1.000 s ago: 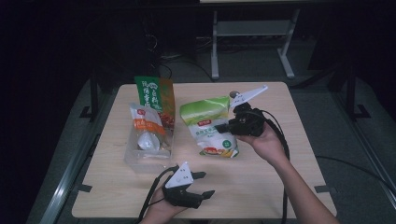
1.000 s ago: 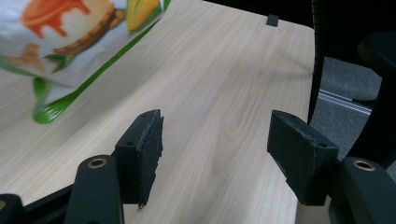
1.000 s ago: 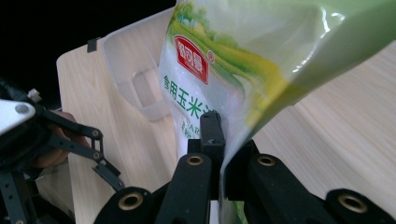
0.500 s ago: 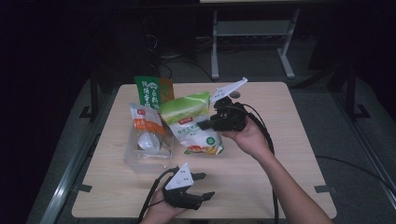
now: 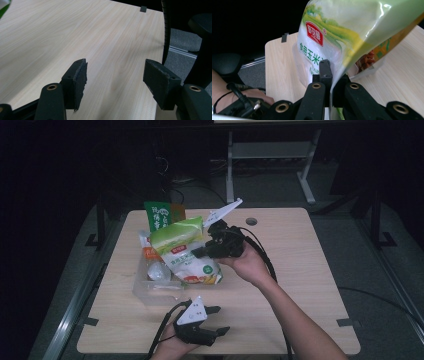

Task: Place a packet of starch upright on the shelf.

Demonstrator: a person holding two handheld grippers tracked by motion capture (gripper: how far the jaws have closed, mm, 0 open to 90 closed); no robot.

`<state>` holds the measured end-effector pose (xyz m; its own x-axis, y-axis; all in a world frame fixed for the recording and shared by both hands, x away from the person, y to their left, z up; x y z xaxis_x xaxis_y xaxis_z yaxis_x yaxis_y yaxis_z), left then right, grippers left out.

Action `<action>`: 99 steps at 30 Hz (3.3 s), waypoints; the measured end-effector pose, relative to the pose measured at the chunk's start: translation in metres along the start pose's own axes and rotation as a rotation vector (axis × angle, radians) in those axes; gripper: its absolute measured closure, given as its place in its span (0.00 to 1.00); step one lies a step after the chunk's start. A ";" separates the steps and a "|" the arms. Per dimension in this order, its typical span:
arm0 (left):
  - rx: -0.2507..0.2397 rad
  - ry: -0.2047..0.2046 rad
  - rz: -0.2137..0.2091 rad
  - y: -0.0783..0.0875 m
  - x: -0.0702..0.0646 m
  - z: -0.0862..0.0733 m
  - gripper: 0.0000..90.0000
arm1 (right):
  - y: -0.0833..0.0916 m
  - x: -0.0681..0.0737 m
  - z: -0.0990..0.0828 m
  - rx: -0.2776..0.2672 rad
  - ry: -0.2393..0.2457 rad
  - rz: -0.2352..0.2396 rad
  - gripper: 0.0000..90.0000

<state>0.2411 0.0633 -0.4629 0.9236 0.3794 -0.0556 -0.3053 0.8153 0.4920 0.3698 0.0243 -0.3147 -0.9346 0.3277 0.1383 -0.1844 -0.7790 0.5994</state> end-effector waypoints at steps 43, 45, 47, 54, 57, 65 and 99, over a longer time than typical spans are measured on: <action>-0.013 0.016 -0.003 0.004 -0.002 -0.005 0.39 | -0.112 0.027 0.042 0.008 0.018 0.151 0.99; -0.012 0.011 -0.004 0.004 -0.002 -0.006 0.39 | -0.116 0.028 0.042 0.011 0.019 0.155 0.99; -0.014 0.012 -0.006 0.004 -0.003 -0.006 0.39 | -0.119 0.029 0.042 0.015 0.019 0.159 0.99; -0.007 0.002 -0.009 0.003 -0.003 -0.006 0.39 | -0.129 0.028 0.040 0.033 0.020 0.157 0.99; -0.006 0.016 -0.008 0.003 -0.005 -0.007 0.39 | -0.134 0.027 0.038 0.030 0.020 0.157 0.99; 0.000 -0.003 -0.002 0.004 -0.002 -0.007 0.39 | -0.151 0.025 0.027 0.056 0.016 0.178 0.99; 0.009 0.012 0.003 0.001 -0.002 -0.007 0.39 | -0.129 0.007 -0.018 0.149 0.019 0.125 0.88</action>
<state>0.2370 0.0669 -0.4686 0.9199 0.3868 -0.0648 -0.3056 0.8106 0.4996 0.3820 0.1178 -0.4051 -0.9533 0.2219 0.2047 -0.0209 -0.7249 0.6886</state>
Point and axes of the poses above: each handheld gripper's, and its own axes: y roughly backward along the jaws, z roughly out of its top, x roughly to its left, the point moved 7 cm from there along -y, roughly forward along the jaws, and after that the axes turned 1 degree about -x, right-handed, at the moved point
